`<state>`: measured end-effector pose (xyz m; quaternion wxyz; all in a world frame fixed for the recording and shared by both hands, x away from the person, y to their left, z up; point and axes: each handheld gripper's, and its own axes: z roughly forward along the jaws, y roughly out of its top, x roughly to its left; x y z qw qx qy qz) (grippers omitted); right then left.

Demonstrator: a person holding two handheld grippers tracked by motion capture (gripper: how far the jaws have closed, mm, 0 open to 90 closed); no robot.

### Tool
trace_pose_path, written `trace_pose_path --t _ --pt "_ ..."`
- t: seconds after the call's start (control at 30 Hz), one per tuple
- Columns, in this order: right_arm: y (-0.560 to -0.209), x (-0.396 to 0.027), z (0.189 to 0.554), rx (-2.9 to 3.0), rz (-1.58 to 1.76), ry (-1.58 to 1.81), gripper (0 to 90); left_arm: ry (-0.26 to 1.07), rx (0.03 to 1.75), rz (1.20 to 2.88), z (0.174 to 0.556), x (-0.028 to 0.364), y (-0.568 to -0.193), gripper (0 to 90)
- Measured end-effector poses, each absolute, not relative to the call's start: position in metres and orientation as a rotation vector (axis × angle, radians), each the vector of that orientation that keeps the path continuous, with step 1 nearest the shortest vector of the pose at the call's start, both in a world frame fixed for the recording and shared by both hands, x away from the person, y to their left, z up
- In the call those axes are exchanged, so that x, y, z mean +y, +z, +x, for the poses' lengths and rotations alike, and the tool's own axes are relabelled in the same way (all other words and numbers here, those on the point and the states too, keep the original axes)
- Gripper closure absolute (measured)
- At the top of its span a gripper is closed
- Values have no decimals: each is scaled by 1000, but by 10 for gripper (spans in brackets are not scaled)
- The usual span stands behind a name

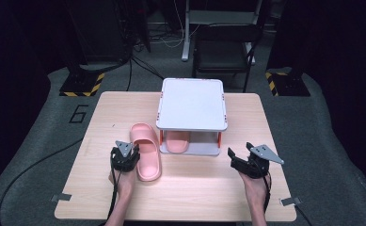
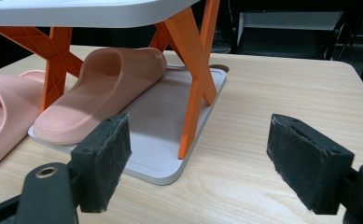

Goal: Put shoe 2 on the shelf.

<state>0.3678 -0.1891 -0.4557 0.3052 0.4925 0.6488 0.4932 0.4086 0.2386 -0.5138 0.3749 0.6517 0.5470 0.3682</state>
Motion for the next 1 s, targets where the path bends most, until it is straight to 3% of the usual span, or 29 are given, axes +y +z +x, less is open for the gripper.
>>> trace_pose_path --t 0.23,0.77,1.0 --pt "-456 -188 368 1726 1309 1294 211 919 1422 1616 407 245 -510 843" --pt "-456 -188 369 1723 1301 1294 212 805 1360 1561 367 266 -485 855" --pt "-455 -186 369 1722 1299 1294 213 761 1284 1564 348 258 -475 855"
